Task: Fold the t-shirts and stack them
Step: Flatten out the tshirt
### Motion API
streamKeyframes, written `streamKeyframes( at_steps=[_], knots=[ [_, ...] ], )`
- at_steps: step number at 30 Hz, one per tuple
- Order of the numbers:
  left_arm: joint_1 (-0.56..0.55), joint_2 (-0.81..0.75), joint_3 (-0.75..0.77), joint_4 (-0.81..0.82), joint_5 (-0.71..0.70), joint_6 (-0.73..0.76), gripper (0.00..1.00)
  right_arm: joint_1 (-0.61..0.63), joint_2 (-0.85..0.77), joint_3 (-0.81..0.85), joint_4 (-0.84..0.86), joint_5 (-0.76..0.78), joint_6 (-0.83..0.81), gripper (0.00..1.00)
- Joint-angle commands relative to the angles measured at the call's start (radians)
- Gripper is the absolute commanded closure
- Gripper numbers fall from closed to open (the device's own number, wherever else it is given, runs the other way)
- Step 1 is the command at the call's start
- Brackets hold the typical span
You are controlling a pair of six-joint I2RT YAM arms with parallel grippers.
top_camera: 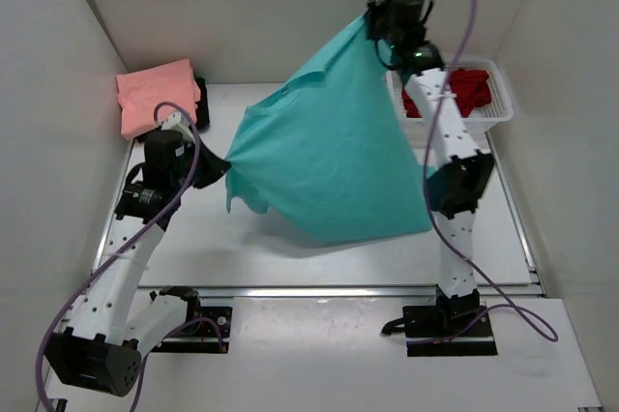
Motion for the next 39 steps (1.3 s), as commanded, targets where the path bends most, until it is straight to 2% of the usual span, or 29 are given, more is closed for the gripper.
streamKeyframes(
  at_steps=[1, 2, 3, 4, 6, 8, 11, 13, 14, 16, 20, 23, 29, 34, 39],
  knots=[
    [0.083, 0.019, -0.144, 0.014, -0.134, -0.019, 1.00, 0.034, 0.207, 0.167, 0.036, -0.085, 0.079, 0.84],
    [0.077, 0.019, -0.167, 0.019, -0.175, -0.021, 1.00, 0.048, 0.226, 0.170, 0.040, -0.075, 0.083, 0.73],
    [0.075, 0.016, -0.183, 0.040, -0.176, -0.004, 1.00, 0.060, 0.228, 0.126, 0.036, -0.054, 0.071, 0.70],
    [0.067, 0.017, -0.200, 0.034, -0.177, -0.008, 1.00, 0.077, 0.203, 0.105, 0.034, -0.033, 0.060, 0.63],
    [0.064, 0.017, -0.218, 0.045, -0.170, -0.019, 1.00, 0.092, 0.136, -0.053, 0.030, -0.016, 0.042, 0.52],
    [0.064, 0.006, -0.252, 0.052, -0.161, -0.025, 1.00, 0.106, 0.020, -0.165, 0.004, -0.015, 0.039, 0.49],
    [0.063, -0.015, -0.292, 0.060, -0.147, -0.025, 1.00, 0.118, -0.187, -0.435, -0.012, -0.052, 0.056, 0.47],
    [0.057, -0.041, -0.316, 0.068, -0.142, -0.028, 1.00, 0.134, -0.327, -0.719, -0.006, -0.072, 0.074, 0.48],
    [0.057, -0.049, -0.330, 0.068, -0.142, -0.028, 1.00, 0.134, -0.417, -0.785, -0.010, -0.075, 0.086, 0.48],
    [0.040, -0.075, -0.353, 0.069, -0.128, -0.030, 1.00, 0.144, -0.553, -1.045, -0.033, -0.052, 0.103, 0.48],
    [0.026, -0.122, -0.399, 0.074, -0.086, -0.033, 1.00, 0.066, -0.772, -1.293, -0.164, -0.025, 0.187, 0.50],
    [0.021, -0.138, -0.401, 0.069, -0.084, -0.030, 1.00, -0.016, -0.872, -1.469, -0.181, -0.026, 0.197, 0.49],
    [0.017, -0.150, -0.392, 0.062, -0.081, -0.022, 1.00, -0.092, -0.854, -1.588, -0.158, -0.046, 0.168, 0.46],
    [0.037, -0.156, -0.379, 0.042, -0.085, -0.011, 1.00, -0.054, -0.745, -1.598, -0.182, -0.066, 0.171, 0.43],
    [0.046, -0.172, -0.378, 0.037, -0.075, -0.010, 1.00, 0.009, -0.661, -1.615, -0.205, -0.022, 0.191, 0.40]
  ],
)
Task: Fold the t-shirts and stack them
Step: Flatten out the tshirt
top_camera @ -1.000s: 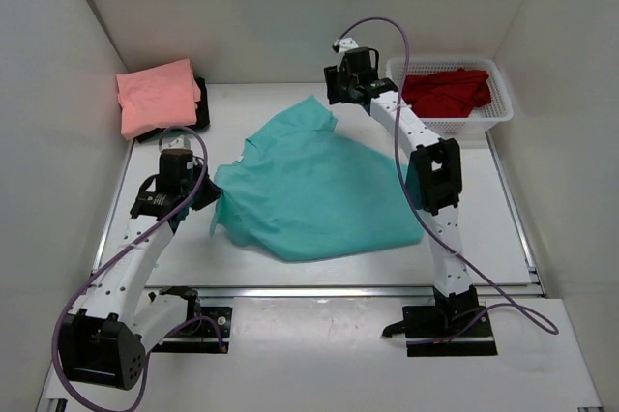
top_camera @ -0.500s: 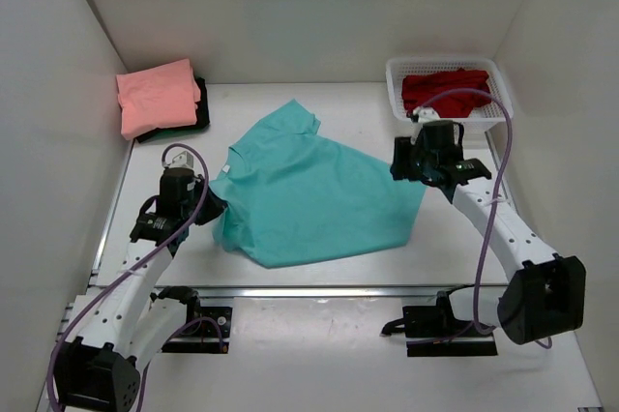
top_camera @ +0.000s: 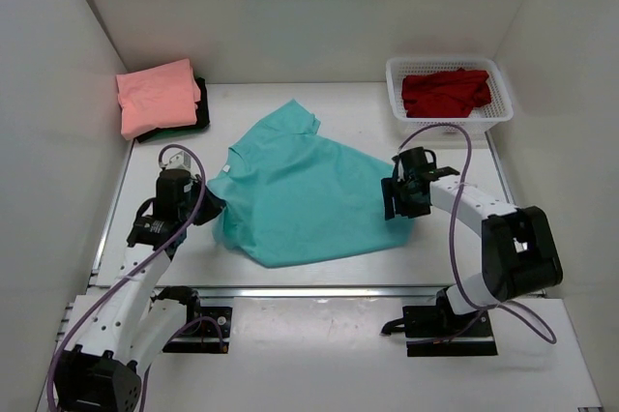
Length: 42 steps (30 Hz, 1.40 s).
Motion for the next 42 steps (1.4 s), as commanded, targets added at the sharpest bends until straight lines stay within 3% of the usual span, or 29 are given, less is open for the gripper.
streamKeyframes(
  at_steps=[1, 2, 3, 4, 5, 7, 19, 23, 28, 30, 31, 32, 33, 37, 42],
  knots=[
    [0.014, -0.027, 0.024, -0.017, 0.021, 0.011, 1.00, 0.056, 0.035, -0.012, 0.006, 0.034, 0.014, 0.39],
    [0.020, -0.027, 0.029, -0.025, 0.017, 0.014, 1.00, 0.064, 0.043, -0.013, 0.006, 0.039, 0.027, 0.40],
    [0.023, -0.038, 0.032, -0.029, 0.015, 0.022, 1.00, 0.065, 0.092, -0.001, -0.020, 0.036, 0.025, 0.79],
    [0.023, -0.039, 0.032, -0.029, 0.006, 0.022, 1.00, 0.065, 0.092, 0.003, -0.020, 0.036, 0.028, 0.80],
    [0.025, -0.041, 0.029, -0.019, 0.008, 0.020, 1.00, 0.061, 0.101, 0.014, -0.042, 0.036, 0.028, 0.92],
    [0.023, -0.055, 0.026, -0.017, 0.015, 0.025, 1.00, 0.054, 0.098, 0.055, -0.057, 0.039, 0.031, 1.00],
    [0.018, -0.055, 0.062, -0.003, -0.023, 0.029, 1.00, 0.024, -0.220, 0.261, -0.249, 0.061, 0.018, 1.00],
    [0.031, -0.050, 0.130, -0.038, -0.066, 0.046, 1.00, -0.028, -0.212, 0.413, -0.264, 0.015, -0.018, 1.00],
    [0.037, -0.029, 0.191, -0.049, -0.066, 0.048, 1.00, -0.142, -0.017, 0.621, -0.159, 0.033, -0.042, 1.00],
    [0.034, -0.032, 0.188, -0.051, -0.058, 0.046, 1.00, -0.176, 0.064, 0.681, -0.129, 0.033, -0.018, 0.92],
    [0.035, -0.030, 0.182, -0.054, -0.054, 0.045, 1.00, -0.183, 0.100, 0.689, -0.109, 0.030, -0.009, 0.77],
    [0.035, -0.033, 0.177, -0.055, -0.048, 0.046, 1.00, -0.186, 0.130, 0.713, -0.111, 0.021, 0.004, 0.71],
    [0.038, -0.038, 0.173, -0.058, -0.048, 0.046, 1.00, -0.170, 0.138, 0.723, -0.103, 0.019, 0.004, 0.70],
    [0.028, -0.045, 0.153, -0.074, -0.047, 0.045, 1.00, -0.026, 0.099, 0.613, -0.041, 0.024, -0.002, 0.70],
    [0.037, -0.056, 0.124, -0.068, -0.026, 0.046, 1.00, 0.100, -0.001, 0.256, 0.042, -0.042, 0.143, 0.72]
  ],
)
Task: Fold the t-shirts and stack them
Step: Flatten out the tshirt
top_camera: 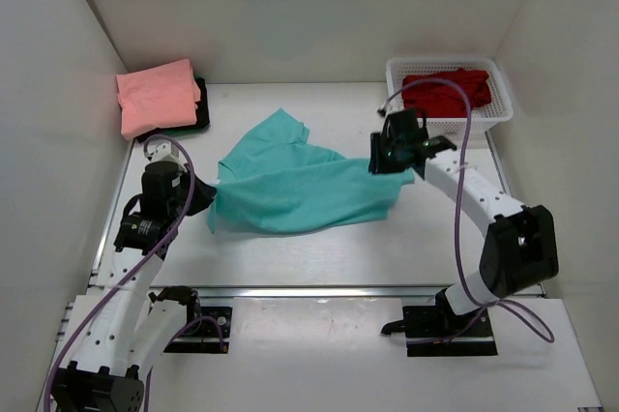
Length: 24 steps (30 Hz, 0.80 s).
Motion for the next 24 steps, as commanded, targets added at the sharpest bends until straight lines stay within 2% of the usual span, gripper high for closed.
streamKeyframes(
  at_steps=[1, 3, 6, 14, 17, 19, 20, 21, 24],
  knots=[
    [0.002, -0.015, -0.017, -0.002, 0.018, 0.008, 1.00, 0.052, -0.104, -0.185, 0.085, -0.035, 0.104, 0.72],
    [-0.001, -0.010, -0.027, 0.007, 0.020, 0.008, 1.00, 0.066, -0.126, -0.312, 0.125, -0.022, 0.124, 0.73],
    [-0.010, -0.004, -0.028, 0.004, 0.027, 0.008, 1.00, 0.045, -0.115, -0.408, 0.165, -0.034, 0.119, 0.74],
    [-0.021, 0.007, -0.028, -0.002, 0.024, 0.025, 1.00, 0.026, 0.024, -0.408, 0.257, -0.041, 0.105, 0.68],
    [-0.026, 0.004, -0.024, 0.001, 0.020, 0.028, 1.00, 0.025, 0.102, -0.372, 0.259, -0.067, 0.099, 0.62],
    [-0.024, 0.008, -0.024, -0.001, 0.017, 0.032, 1.00, 0.039, 0.167, -0.330, 0.236, -0.092, 0.076, 0.75],
    [-0.027, 0.004, -0.022, -0.002, 0.018, 0.037, 1.00, 0.040, 0.176, -0.315, 0.198, -0.106, 0.071, 0.92],
    [-0.029, 0.005, -0.022, -0.007, 0.009, 0.040, 1.00, 0.048, 0.182, -0.287, 0.155, -0.109, 0.059, 1.00],
    [-0.032, 0.001, 0.005, -0.011, -0.002, 0.051, 1.00, 0.063, 0.099, -0.220, 0.020, -0.082, 0.053, 1.00]
  ],
)
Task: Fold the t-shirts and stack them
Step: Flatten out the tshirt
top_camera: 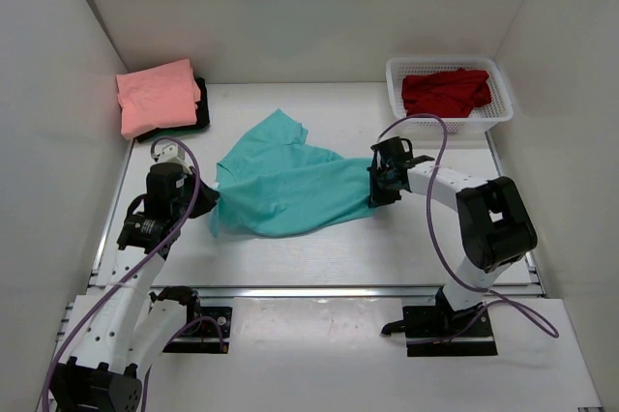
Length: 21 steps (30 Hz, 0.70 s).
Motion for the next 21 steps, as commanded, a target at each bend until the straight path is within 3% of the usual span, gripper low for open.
streamKeyframes(
  at_steps=[1, 4, 10, 13, 15, 16, 21],
  knots=[
    [-0.010, -0.008, 0.040, -0.010, -0.011, 0.029, 1.00, 0.022, -0.116, 0.091, -0.172, 0.033, -0.032, 1.00],
    [-0.004, -0.017, 0.049, -0.016, -0.035, 0.041, 1.00, -0.034, -0.249, 0.228, -0.338, 0.051, -0.026, 1.00],
    [0.007, -0.032, 0.072, -0.028, -0.063, 0.054, 1.00, -0.261, -0.314, 0.418, -0.631, -0.134, -0.092, 1.00],
    [0.011, -0.034, 0.062, -0.019, -0.051, 0.047, 1.00, -0.275, -0.290, 0.400, -0.604, -0.156, -0.112, 1.00],
    [0.019, -0.028, 0.051, -0.017, -0.051, 0.040, 1.00, -0.286, -0.251, 0.365, -0.549, -0.191, -0.115, 0.94],
    [0.008, -0.023, 0.051, -0.007, -0.040, 0.037, 1.00, -0.294, -0.213, 0.360, -0.507, -0.215, -0.104, 0.86],
    [0.007, -0.016, 0.046, -0.011, -0.043, 0.035, 1.00, -0.304, -0.089, 0.414, -0.345, -0.194, -0.087, 0.89]
  ],
)
